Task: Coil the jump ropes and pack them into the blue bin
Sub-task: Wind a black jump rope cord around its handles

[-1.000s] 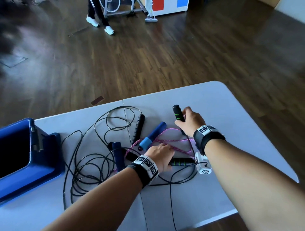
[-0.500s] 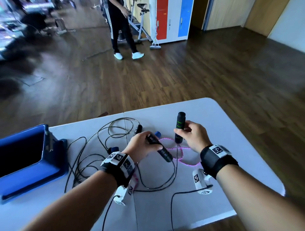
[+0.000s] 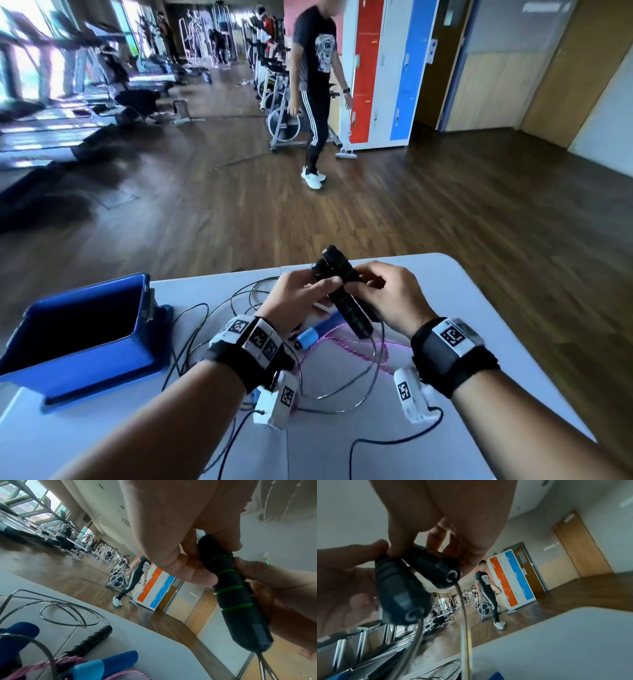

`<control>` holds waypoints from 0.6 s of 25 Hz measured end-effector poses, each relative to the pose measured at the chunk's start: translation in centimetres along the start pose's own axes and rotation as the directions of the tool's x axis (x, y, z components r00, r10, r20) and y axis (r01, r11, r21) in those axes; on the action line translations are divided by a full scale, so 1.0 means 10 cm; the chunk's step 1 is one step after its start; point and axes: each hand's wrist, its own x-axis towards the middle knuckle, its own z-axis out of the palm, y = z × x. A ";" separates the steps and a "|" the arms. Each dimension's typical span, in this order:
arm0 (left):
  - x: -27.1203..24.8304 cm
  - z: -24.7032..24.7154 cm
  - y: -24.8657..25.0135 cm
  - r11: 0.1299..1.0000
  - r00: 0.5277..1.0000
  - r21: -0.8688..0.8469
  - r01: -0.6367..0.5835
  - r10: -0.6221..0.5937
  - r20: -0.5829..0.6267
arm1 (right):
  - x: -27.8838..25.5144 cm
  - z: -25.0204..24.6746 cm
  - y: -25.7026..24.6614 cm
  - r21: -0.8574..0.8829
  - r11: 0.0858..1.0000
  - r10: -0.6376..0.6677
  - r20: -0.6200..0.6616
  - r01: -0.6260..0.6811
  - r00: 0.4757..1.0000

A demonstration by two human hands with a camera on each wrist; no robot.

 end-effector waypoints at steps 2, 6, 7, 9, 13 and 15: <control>-0.07 -0.07 0.09 0.997 1.000 -0.077 -0.007 0.006 -0.012 | -0.01 0.05 -0.09 -0.007 0.998 -0.057 0.020 0.057 0.998; -0.16 -0.21 0.22 0.988 0.999 -0.152 -0.031 0.028 -0.022 | -0.05 0.29 -0.28 0.046 0.999 -0.013 0.039 0.011 0.999; -0.19 -0.26 0.24 0.991 0.999 -0.126 -0.035 0.030 -0.041 | -0.08 0.37 -0.33 0.043 0.999 -0.009 0.037 0.007 0.999; -0.22 -0.40 0.27 0.994 0.998 -0.102 -0.032 0.026 -0.064 | -0.11 0.55 -0.46 0.019 0.999 -0.034 0.016 0.033 0.999; -0.26 -0.62 0.34 0.979 0.997 -0.202 -0.007 -0.008 -0.074 | -0.13 0.76 -0.59 0.221 0.974 0.056 0.024 -0.060 0.998; -0.28 -0.71 0.37 0.964 0.994 -0.267 0.006 -0.034 -0.100 | -0.19 0.81 -0.64 0.433 0.867 0.193 0.167 -0.248 0.967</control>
